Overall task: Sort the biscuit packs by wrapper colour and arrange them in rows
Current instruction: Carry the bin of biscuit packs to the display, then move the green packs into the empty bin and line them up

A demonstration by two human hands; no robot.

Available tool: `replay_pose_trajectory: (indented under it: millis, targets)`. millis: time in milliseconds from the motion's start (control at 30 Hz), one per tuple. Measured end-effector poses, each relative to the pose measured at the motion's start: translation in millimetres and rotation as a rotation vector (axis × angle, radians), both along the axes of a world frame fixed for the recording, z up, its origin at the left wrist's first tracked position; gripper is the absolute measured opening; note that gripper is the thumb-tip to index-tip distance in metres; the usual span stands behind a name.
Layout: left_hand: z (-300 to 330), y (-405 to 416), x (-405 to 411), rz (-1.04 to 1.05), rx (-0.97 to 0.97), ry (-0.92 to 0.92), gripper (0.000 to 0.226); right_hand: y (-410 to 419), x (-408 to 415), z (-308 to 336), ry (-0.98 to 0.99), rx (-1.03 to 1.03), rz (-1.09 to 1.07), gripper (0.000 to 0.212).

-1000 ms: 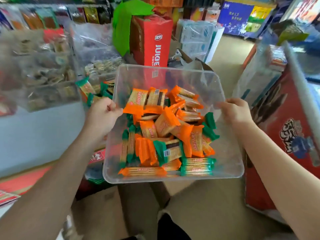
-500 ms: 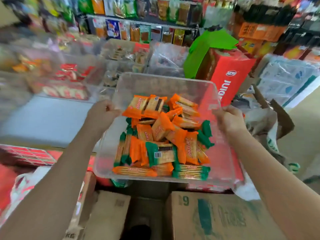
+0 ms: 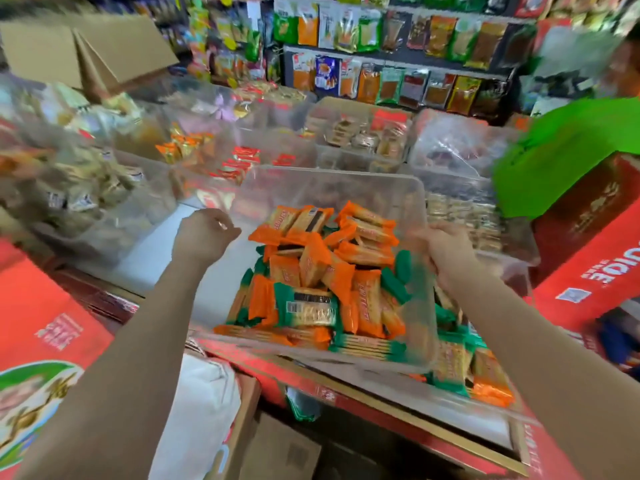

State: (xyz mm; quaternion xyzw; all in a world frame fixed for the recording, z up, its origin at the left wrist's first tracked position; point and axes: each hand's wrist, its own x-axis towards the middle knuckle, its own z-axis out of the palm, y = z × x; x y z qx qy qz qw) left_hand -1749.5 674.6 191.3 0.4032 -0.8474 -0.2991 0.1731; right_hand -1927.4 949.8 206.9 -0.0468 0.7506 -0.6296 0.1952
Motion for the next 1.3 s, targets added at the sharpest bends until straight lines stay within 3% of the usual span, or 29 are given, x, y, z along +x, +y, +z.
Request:
replay_pose_trajectory:
  millis: [133, 233, 433, 733, 900, 1033, 1100, 1200, 1300]
  targets:
    - [-12.4, -52.0, -4.6, 0.127, 0.031, -0.094, 0.028, -59.5, -6.5, -3.5, -0.063, 0.033, 0.04, 0.03]
    - [-30.4, -81.5, -0.5, 0.182, 0.015, -0.168, 0.024, -94.7, -8.8, -18.1, -0.104, 0.112, 0.111, 0.027]
    - [-76.1, -110.7, 9.2, 0.227, 0.024, -0.26, 0.016, -124.7, -6.1, -82.0, -0.081, 0.462, 0.324, 0.035]
    - [-100.2, -120.1, -29.3, 0.005, 0.067, -0.362, 0.031, -121.0, -10.9, -94.4, -0.041, 0.718, 0.28, 0.028]
    - [-114.1, -98.2, -55.6, -0.104, 0.051, -0.312, 0.035, -107.8, -28.8, -90.3, 0.037, 0.879, 0.273, 0.017]
    - [-123.7, -91.3, -65.1, -0.032, 0.065, -0.239, 0.036, -116.6, -28.3, -75.6, -0.079, 0.953, 0.301, 0.04]
    - [-126.8, -93.9, -63.8, -0.053, 0.046, -0.217, 0.035, -120.0, -24.8, -73.0, 0.049, 1.132, 0.455, 0.039]
    - [-128.9, -92.0, -61.1, -0.028, 0.013, -0.181, 0.034, -121.5, -21.0, -72.7, 0.228, 1.304, 0.529, 0.005]
    - [-128.0, -83.8, -62.4, 0.04, -0.061, -0.195, 0.032, -114.6, -13.5, -91.2, 0.372, 1.35, 0.484, 0.027]
